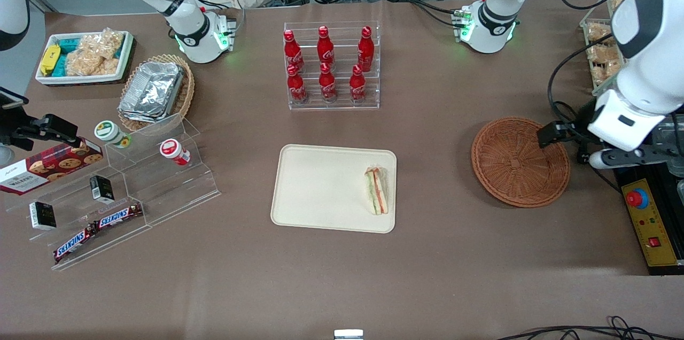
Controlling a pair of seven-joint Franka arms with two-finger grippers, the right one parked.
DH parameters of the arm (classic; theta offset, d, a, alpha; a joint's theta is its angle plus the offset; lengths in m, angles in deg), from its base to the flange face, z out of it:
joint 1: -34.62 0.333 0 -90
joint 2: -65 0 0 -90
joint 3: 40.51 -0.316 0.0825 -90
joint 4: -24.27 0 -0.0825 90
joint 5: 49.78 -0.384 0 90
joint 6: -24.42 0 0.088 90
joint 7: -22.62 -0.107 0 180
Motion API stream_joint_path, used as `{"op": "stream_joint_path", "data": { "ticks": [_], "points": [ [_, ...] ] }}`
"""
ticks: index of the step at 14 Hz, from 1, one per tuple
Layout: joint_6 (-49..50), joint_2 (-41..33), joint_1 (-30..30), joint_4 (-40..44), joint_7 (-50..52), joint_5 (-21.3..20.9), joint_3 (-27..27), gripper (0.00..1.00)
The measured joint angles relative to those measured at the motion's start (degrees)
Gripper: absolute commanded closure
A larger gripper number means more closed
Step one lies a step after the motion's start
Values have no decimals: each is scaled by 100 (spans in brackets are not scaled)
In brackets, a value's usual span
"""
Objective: Place sandwich from basket to tray
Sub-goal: 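Open the left gripper and withdraw it back over the basket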
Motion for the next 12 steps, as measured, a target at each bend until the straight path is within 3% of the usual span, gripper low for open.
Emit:
{"op": "stream_joint_path", "data": {
  "ticks": [2,4,8,12],
  "points": [
    [6,-1,-1063,24,-321,29,-1275,1],
    [45,1,-1733,30,-604,38,-2083,1],
    [913,132,-1849,400,-928,47,-2237,1],
    [1022,430,-1851,889,-961,76,-2242,1]
  ]
}}
